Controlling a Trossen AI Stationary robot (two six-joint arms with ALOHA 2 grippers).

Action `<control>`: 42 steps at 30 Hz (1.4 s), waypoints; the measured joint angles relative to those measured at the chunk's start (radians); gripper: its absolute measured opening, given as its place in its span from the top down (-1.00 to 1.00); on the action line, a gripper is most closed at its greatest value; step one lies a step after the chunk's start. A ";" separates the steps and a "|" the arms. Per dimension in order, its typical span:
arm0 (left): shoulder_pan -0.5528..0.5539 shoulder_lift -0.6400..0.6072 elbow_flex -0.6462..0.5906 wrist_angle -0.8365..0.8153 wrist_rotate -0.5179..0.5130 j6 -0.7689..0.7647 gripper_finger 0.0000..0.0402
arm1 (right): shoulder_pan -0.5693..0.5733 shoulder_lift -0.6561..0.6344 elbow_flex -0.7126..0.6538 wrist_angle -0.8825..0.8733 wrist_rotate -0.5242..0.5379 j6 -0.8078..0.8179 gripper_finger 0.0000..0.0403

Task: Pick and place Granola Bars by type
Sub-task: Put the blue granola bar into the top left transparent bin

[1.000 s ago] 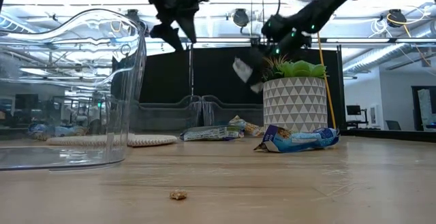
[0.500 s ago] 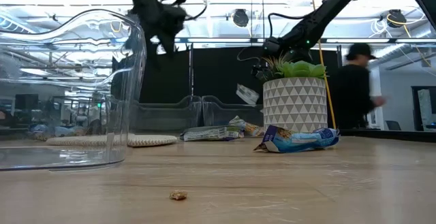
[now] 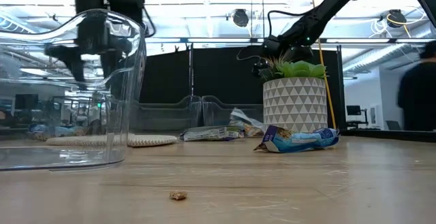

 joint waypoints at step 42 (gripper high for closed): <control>-0.085 -0.053 -0.493 0.352 -0.068 -0.317 -0.17 | 0.277 -0.682 0.000 0.024 0.111 0.067 0.02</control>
